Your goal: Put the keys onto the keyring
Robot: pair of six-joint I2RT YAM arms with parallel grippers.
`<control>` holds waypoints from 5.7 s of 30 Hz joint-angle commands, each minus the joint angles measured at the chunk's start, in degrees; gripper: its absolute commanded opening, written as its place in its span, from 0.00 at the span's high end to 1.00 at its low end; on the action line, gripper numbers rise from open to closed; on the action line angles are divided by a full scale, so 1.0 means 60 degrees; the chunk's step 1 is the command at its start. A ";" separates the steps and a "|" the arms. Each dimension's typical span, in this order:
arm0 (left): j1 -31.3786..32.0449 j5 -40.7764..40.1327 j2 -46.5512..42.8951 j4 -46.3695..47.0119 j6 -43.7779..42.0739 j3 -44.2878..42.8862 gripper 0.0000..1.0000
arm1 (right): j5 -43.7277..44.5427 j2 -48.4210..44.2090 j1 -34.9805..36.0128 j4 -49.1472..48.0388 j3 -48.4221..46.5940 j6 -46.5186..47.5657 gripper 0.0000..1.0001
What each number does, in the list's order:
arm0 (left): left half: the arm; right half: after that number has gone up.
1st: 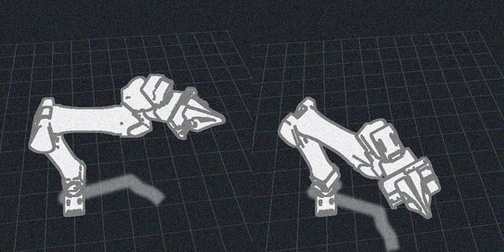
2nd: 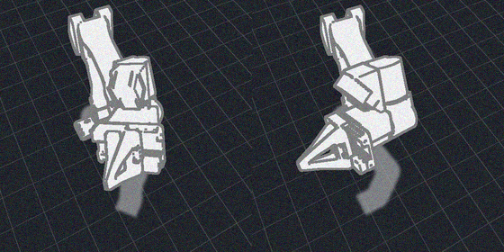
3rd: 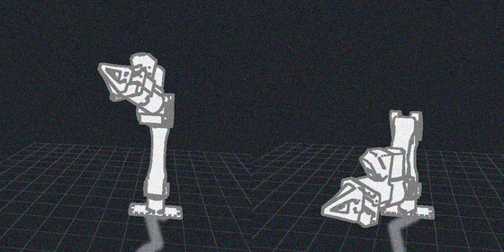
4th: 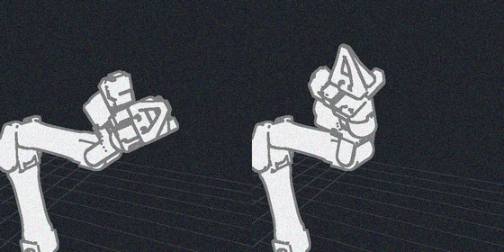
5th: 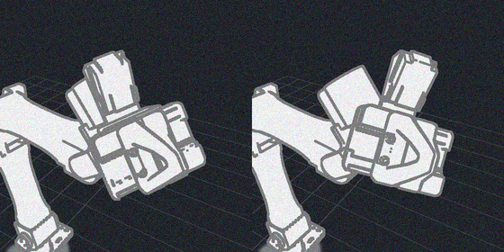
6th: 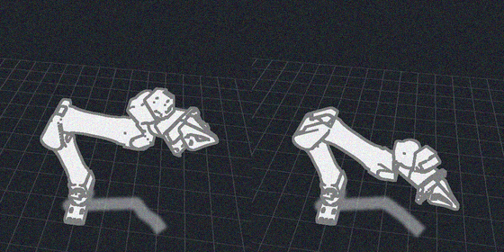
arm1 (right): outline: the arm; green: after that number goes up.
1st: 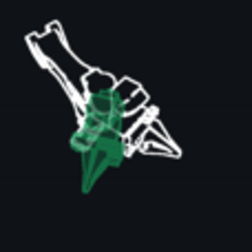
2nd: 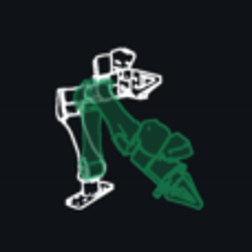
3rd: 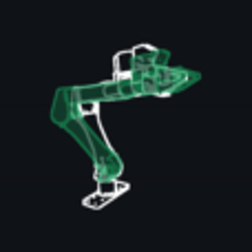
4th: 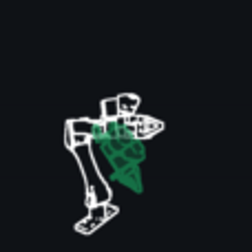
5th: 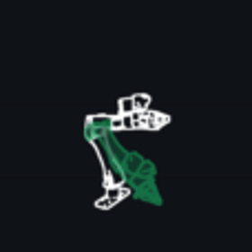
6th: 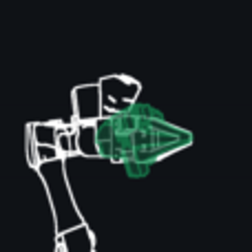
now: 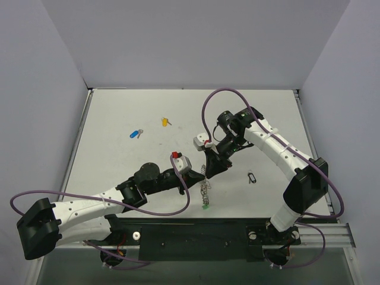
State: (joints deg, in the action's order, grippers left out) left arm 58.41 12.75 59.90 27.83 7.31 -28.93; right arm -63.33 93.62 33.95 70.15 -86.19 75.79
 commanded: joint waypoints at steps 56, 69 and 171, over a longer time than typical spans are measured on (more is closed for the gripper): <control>-0.0068 -0.0324 -0.0418 0.3052 0.1126 0.0735 1.00 | -0.0475 -0.0428 -0.0064 0.0159 0.0376 -0.0649 1.00; -0.0082 0.0130 -0.0403 0.0782 -0.0266 0.0046 1.00 | 0.0388 -0.0721 -0.0560 0.0144 -0.0355 -0.1951 0.60; -0.1137 0.1507 0.0608 0.4428 0.3674 0.0734 0.70 | -0.0841 -0.1893 -0.0708 -0.2902 0.1182 -0.5292 1.00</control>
State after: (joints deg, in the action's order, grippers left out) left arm 51.33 21.19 64.93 50.78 28.51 -25.52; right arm -63.72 83.44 30.44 52.31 -78.74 44.88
